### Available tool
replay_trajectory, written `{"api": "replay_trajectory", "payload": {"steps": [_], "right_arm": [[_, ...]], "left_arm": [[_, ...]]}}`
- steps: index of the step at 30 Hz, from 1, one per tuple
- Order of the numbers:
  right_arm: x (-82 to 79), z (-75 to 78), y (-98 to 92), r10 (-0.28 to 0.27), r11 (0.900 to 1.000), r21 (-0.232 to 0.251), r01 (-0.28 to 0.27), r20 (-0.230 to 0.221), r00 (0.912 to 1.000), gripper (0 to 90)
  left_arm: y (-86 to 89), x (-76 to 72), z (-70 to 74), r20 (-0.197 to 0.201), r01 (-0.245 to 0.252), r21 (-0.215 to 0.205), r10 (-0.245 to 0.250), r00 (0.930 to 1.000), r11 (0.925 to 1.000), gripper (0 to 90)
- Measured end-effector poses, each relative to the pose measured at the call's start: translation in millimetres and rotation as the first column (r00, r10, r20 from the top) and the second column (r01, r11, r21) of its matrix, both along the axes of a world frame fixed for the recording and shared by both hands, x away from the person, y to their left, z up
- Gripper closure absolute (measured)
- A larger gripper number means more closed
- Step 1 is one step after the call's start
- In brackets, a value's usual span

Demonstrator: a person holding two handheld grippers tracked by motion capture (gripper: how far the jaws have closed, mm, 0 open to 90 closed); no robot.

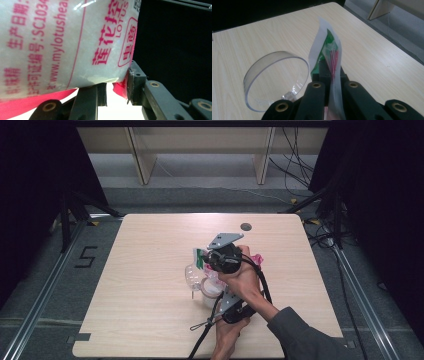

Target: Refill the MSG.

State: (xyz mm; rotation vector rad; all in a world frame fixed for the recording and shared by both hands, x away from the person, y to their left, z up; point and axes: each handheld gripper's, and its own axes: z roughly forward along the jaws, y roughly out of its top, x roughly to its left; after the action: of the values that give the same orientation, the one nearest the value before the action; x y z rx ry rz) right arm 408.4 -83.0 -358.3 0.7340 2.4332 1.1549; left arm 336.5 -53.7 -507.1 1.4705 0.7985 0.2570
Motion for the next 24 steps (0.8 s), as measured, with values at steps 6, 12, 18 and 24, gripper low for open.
{"api": "replay_trajectory", "payload": {"steps": [6, 12, 18, 24], "right_arm": [[-0.1, 0.0, 0.8, 0.001, 1.0, 0.002, -0.001, 0.014, 0.9999, 90.0], [-0.5, 0.1, 1.6, 0.006, 1.0, -0.009, -0.006, 0.011, 0.9999, 90.0], [0.0, 0.1, 1.8, 0.005, 1.0, -0.013, -0.005, 0.012, 0.9999, 90.0], [-0.7, -0.5, 2.9, -0.005, 1.0, -0.008, 0.005, 0.012, 0.9999, 90.0]], "left_arm": [[0.4, -0.4, 0.2, 0.003, 0.001, 0.0, -0.001, 1.0, 1.0, 72.8], [0.6, -0.6, 0.6, 0.004, 0.0, -0.001, 0.0, 1.0, 1.0, 72.8], [0.8, -0.6, 1.1, 0.001, 0.004, -0.003, -0.004, 1.0, 1.0, 72.8], [0.8, -0.7, 1.1, 0.003, 0.0, -0.007, 0.0, 1.0, 1.0, 72.8]]}}
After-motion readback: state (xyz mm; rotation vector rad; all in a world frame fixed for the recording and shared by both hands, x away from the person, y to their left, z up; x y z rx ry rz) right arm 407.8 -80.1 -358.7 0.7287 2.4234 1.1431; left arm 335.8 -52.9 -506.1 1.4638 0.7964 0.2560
